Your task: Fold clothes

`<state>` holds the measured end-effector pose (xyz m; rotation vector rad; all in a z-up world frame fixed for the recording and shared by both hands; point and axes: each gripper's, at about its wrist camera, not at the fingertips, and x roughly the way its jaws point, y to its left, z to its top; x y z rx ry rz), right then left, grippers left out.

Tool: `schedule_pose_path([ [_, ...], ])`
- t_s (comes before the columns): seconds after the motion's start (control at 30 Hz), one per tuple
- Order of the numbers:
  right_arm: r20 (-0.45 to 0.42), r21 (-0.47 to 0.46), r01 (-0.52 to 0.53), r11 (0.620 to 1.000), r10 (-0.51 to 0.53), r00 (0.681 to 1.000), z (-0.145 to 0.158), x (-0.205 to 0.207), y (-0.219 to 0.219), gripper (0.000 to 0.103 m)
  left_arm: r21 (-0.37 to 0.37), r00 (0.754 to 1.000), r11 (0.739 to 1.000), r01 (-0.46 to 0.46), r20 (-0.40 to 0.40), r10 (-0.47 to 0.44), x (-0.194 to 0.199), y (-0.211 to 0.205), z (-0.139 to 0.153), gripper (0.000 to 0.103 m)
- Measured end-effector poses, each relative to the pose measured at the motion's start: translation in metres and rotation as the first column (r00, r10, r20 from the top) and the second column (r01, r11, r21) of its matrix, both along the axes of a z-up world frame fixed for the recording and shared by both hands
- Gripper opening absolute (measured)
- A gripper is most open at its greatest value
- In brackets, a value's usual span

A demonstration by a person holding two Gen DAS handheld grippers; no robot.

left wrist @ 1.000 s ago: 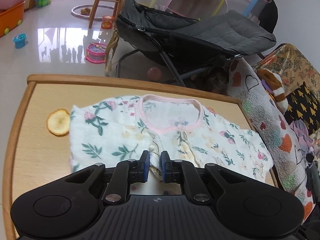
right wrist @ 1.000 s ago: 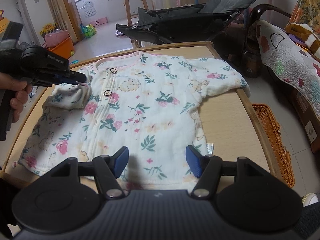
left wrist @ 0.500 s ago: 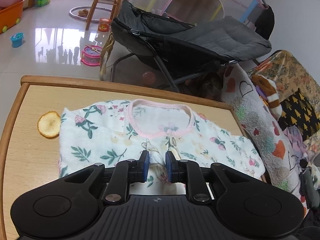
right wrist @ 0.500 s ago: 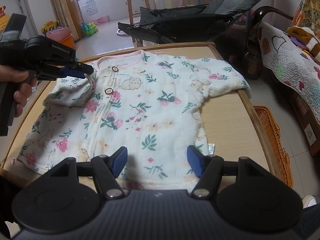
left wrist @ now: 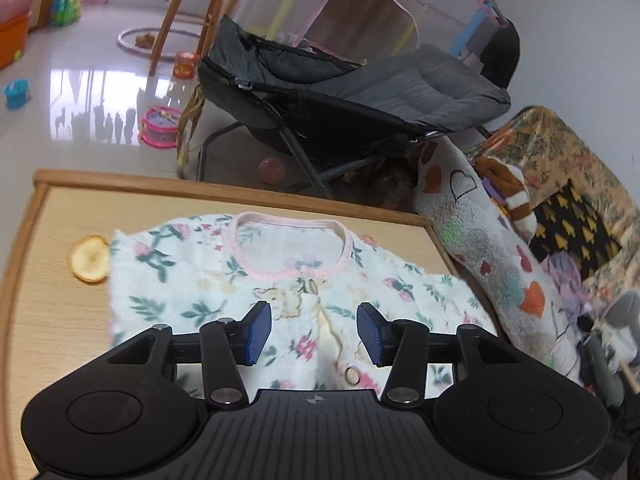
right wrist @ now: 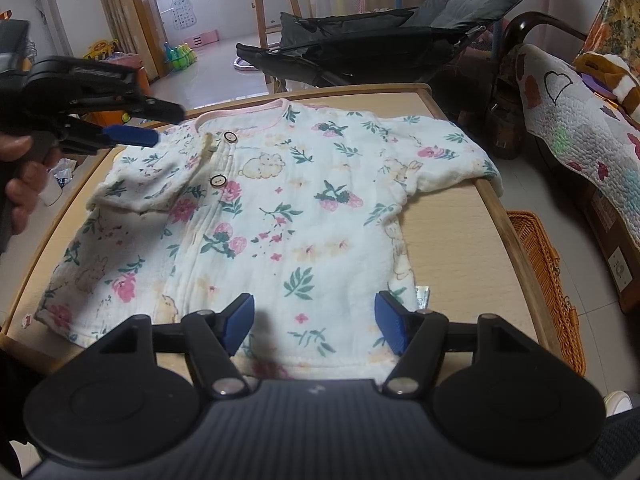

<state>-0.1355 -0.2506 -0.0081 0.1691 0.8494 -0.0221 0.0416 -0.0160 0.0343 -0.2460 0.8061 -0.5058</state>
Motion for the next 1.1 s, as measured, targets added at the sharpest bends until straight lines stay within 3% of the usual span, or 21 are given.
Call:
schedule_pose_path([
  [0.17, 0.019, 0.002, 0.041, 0.999, -0.042, 0.999, 0.005, -0.004, -0.007, 0.066, 0.043, 1.000, 0.999, 0.012, -0.026, -0.011, -0.028, 0.020, 0.007, 0.050],
  [0.37, 0.035, -0.041, 0.072, 0.997, -0.071, 0.997, 0.013, -0.006, -0.012, 0.066, 0.149, 0.997, 0.987, 0.060, -0.058, -0.052, -0.064, 0.040, -0.013, 0.050],
  [0.67, 0.027, -0.064, 0.136, 0.989, -0.135, 0.991, 0.026, -0.003, -0.025, 0.066, 0.008, 0.999, 1.000, -0.008, -0.051, 0.009, -0.088, 0.073, -0.046, 0.051],
  [0.93, 0.052, -0.098, 0.191, 0.977, -0.187, 0.981, 0.052, 0.009, -0.065, 0.066, 0.082, 0.998, 0.995, 0.058, -0.006, -0.058, -0.096, 0.066, -0.044, 0.055],
  [1.1, 0.069, -0.133, 0.207, 0.969, -0.199, 0.978, 0.062, 0.026, -0.090, 0.066, 0.038, 0.999, 0.999, 0.035, -0.015, -0.034, -0.095, 0.069, -0.042, 0.057],
])
